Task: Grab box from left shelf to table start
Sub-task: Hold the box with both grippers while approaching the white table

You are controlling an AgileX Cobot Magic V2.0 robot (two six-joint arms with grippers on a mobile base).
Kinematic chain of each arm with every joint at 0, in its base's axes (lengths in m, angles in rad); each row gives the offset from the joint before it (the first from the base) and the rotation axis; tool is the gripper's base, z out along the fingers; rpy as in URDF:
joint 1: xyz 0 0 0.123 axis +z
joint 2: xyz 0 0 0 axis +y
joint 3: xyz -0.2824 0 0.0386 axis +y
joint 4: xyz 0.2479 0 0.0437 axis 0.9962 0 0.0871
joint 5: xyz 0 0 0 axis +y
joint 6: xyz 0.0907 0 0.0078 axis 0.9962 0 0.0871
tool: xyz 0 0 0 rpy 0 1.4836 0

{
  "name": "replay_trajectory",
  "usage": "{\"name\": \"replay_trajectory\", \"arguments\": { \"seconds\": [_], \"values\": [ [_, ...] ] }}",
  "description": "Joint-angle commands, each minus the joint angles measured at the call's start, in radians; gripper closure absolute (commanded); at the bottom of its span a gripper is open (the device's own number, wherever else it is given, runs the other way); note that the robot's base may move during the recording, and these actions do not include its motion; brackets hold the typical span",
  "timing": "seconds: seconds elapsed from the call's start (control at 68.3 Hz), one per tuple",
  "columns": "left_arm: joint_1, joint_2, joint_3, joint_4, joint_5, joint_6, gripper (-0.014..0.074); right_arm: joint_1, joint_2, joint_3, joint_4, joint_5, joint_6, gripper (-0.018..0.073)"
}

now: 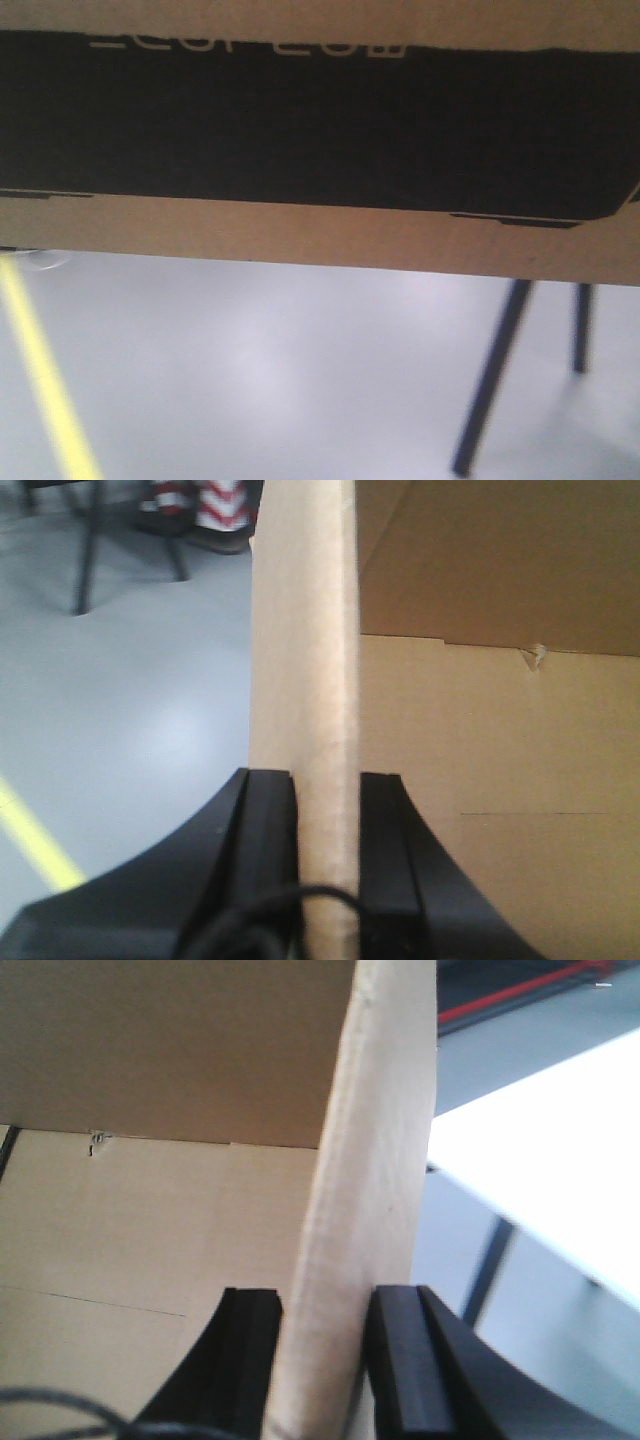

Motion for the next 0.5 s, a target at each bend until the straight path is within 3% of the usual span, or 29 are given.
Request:
{"name": "replay_trajectory", "arguments": {
  "seconds": [0.0, 0.483],
  "values": [
    [-0.007, -0.007, -0.038, -0.067, -0.153, -0.029, 0.0693, -0.003, 0.005, -0.035, -0.047, -0.174, -0.009, 0.0501],
    [-0.007, -0.007, -0.038, -0.067, -0.153, -0.029, 0.0693, -0.003, 0.005, -0.035, -0.047, -0.175, -0.009, 0.0501]
  ]
}}
